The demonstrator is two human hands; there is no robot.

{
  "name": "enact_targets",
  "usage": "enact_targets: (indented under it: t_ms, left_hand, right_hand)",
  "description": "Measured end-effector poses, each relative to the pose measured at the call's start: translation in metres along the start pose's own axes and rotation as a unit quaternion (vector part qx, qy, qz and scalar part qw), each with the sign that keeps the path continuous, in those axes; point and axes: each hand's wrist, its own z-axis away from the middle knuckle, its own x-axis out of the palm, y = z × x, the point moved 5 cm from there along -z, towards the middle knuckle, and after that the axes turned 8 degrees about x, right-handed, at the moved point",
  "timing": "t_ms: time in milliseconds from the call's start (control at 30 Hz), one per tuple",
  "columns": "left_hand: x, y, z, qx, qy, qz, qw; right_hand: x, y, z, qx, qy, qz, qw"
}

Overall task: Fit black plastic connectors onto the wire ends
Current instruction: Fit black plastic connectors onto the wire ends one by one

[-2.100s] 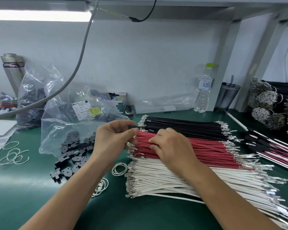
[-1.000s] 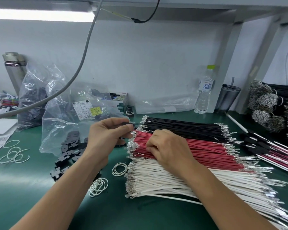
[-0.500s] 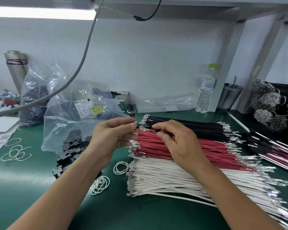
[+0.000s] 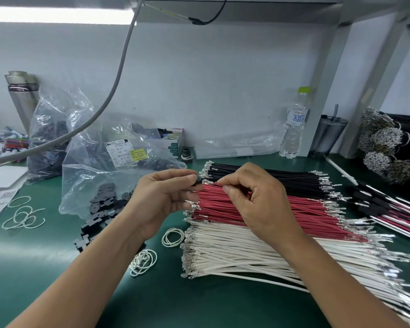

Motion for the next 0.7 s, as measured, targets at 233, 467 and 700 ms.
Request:
enact_targets:
  t_ms: [233, 467, 700]
  left_hand:
    - [0.002, -0.001, 0.001, -0.009, -0.015, 0.011, 1.0]
    - [0.002, -0.004, 0.001, -0.024, -0.028, 0.015, 0.999]
    - [0.003, -0.004, 0.002, -0.033, -0.05, 0.033, 0.998]
  right_hand:
    - [0.0, -0.002, 0.0, -0.007, -0.009, -0.003, 1.0]
    - [-0.002, -0.004, 0.001, -0.043, -0.005, 0.03, 0.999]
    - [-0.004, -0.017, 0.001, -0.106, 0.019, 0.097, 0.989]
